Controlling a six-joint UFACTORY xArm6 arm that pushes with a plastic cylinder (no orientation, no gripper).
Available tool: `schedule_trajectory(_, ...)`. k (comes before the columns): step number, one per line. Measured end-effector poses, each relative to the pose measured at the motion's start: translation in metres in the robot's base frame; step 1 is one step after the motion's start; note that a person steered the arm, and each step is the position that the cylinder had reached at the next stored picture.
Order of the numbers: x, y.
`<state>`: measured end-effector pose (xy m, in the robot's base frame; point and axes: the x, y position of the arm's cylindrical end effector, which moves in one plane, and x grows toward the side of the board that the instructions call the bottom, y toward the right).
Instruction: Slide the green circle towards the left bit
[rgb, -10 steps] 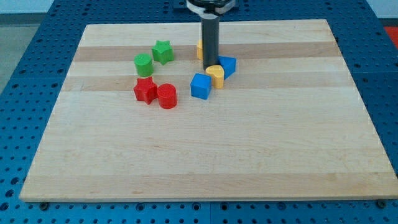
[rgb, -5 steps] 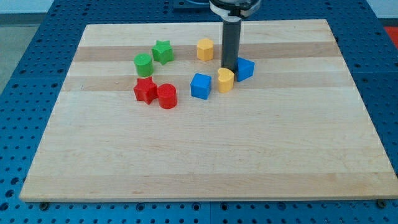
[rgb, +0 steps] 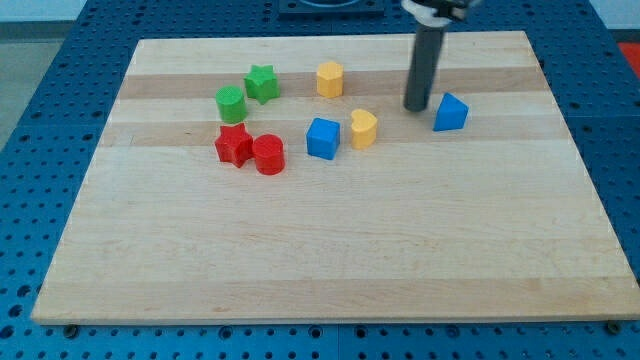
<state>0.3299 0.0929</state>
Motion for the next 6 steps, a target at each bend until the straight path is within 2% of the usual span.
schedule_trajectory(1,-0.021,-0.056)
schedule_trajectory(2,0.004,-0.077)
schedule_trajectory(3,0.037,-0.077)
schedule_trajectory(6,0.061,-0.074)
